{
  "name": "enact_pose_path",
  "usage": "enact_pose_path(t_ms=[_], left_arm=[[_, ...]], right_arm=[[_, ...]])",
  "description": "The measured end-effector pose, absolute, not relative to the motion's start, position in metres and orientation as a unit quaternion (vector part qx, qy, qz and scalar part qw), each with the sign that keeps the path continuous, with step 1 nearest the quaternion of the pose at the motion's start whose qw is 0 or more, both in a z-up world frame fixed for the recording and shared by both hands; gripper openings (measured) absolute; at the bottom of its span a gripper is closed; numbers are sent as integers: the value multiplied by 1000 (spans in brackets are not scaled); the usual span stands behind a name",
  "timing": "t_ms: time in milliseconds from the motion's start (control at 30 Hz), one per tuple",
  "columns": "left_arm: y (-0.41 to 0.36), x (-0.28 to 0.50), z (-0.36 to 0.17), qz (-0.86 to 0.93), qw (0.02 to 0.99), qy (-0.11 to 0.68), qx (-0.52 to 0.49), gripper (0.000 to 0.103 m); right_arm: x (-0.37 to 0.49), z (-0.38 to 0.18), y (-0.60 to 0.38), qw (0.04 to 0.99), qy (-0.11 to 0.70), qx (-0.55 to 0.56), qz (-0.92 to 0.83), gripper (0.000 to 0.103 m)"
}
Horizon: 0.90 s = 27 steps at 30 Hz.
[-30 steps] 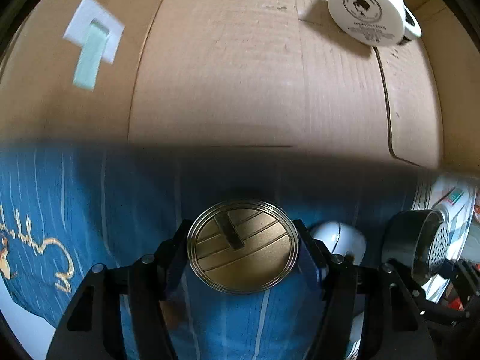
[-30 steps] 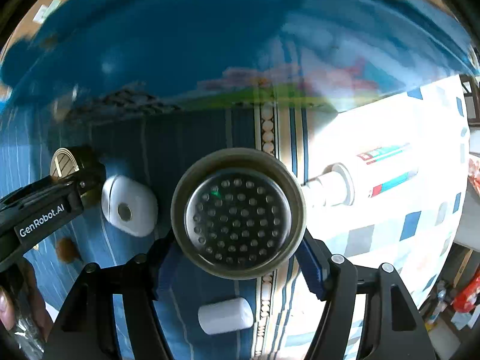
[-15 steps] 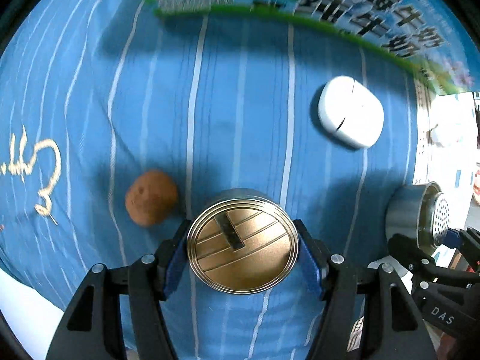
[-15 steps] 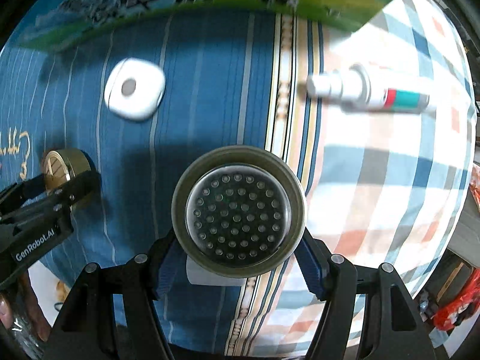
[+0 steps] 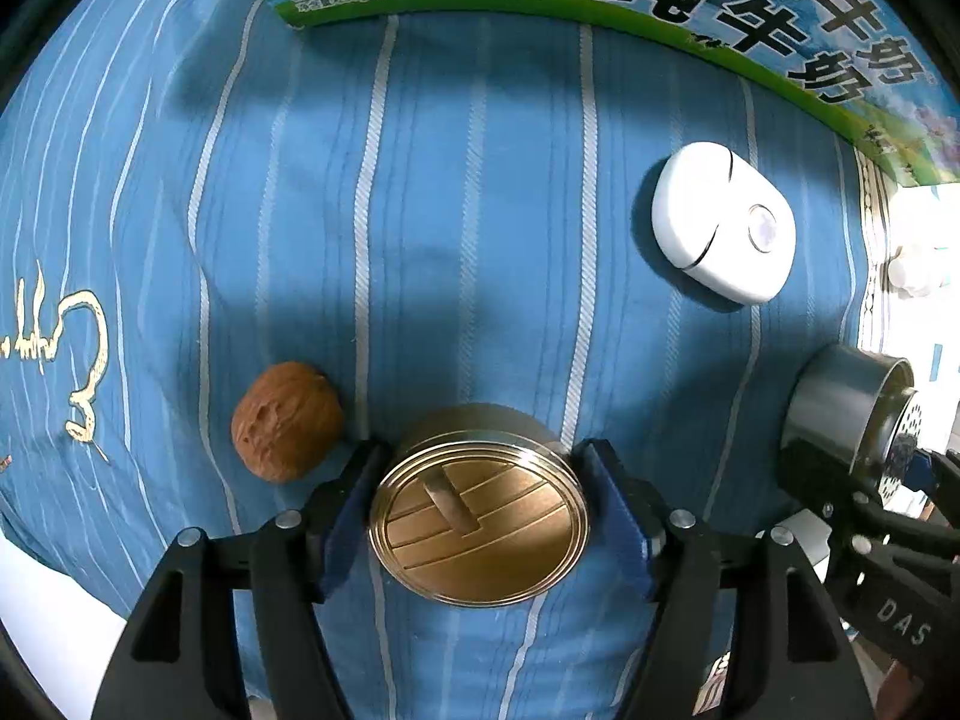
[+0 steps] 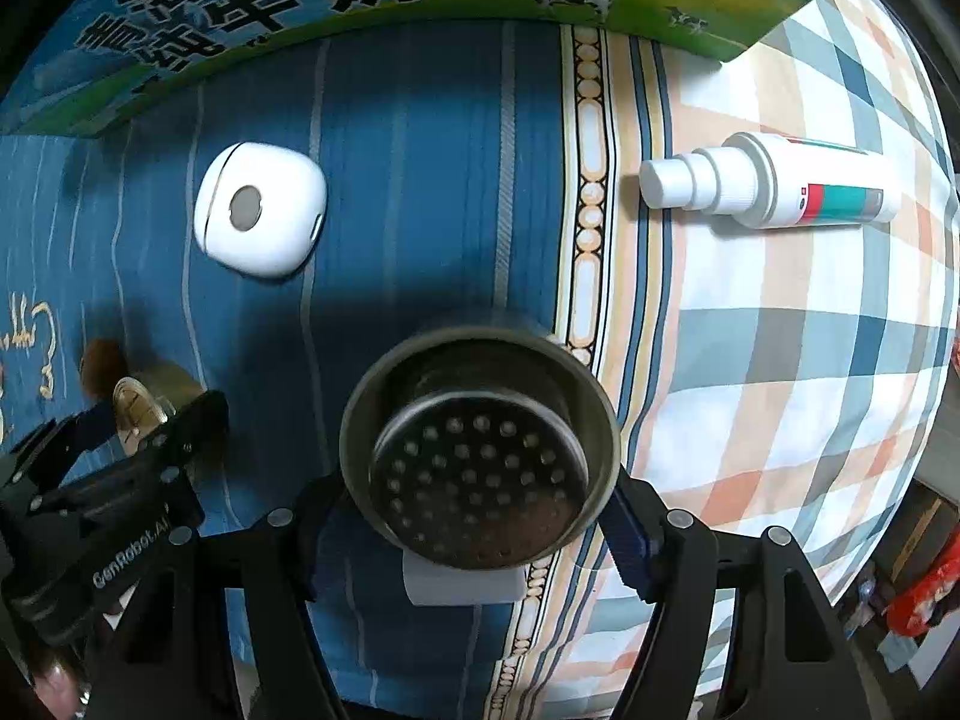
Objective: Organize rigid objects
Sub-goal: 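Grasp the gold tin lid with the left tool while the right tool grasps the metal strainer cup, then carry the gold lid and strainer cup with both tools into the box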
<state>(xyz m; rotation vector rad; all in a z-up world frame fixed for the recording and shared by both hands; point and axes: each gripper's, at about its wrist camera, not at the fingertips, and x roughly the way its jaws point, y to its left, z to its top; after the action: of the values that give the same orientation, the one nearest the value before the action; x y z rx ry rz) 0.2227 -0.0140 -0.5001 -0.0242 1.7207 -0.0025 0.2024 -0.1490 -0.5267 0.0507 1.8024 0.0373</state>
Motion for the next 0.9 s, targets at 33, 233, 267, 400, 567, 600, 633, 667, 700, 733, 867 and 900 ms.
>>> enact_pose_path(t_ms=[33,233,267,400,567,600,633,667,700,733,867,900], left_arm=[[-13,216,-502,-1,653,757,-10,68],[-11,216,-512,-6,653,757,-9,68],[-10,218,-507,-7,653,757,-8,68],[-1,217,-509,-17,648,761,-17,77],[13,219,-516,-34,636,768,-62,84],[14,219,-516,-35,635,769,-64,84],[15,219,-517,-35,634,770,-64,84],[14,220,-517,-36,633,771,-61,84],[13,220,-517,-35,633,771,-58,84],[12,220,-517,-35,633,772,-52,84],[8,218,-519,-31,630,776,-30,82],[7,217,-520,-29,630,775,-25,81]], right_arm=[[207,-529,-150,620,784,24,14,74],[216,-540,-152,620,785,24,2,74],[218,-542,-151,619,785,25,0,74],[214,-556,-130,621,784,14,-13,74],[215,-559,-127,615,788,15,-12,74],[216,-561,-127,613,790,14,-11,74],[217,-563,-128,612,790,14,-11,74],[216,-564,-130,612,791,14,-11,74],[217,-564,-129,611,791,13,-12,74],[220,-567,-127,611,792,12,-13,74],[225,-565,-128,609,793,16,-13,74],[226,-563,-128,608,793,16,-13,74]])
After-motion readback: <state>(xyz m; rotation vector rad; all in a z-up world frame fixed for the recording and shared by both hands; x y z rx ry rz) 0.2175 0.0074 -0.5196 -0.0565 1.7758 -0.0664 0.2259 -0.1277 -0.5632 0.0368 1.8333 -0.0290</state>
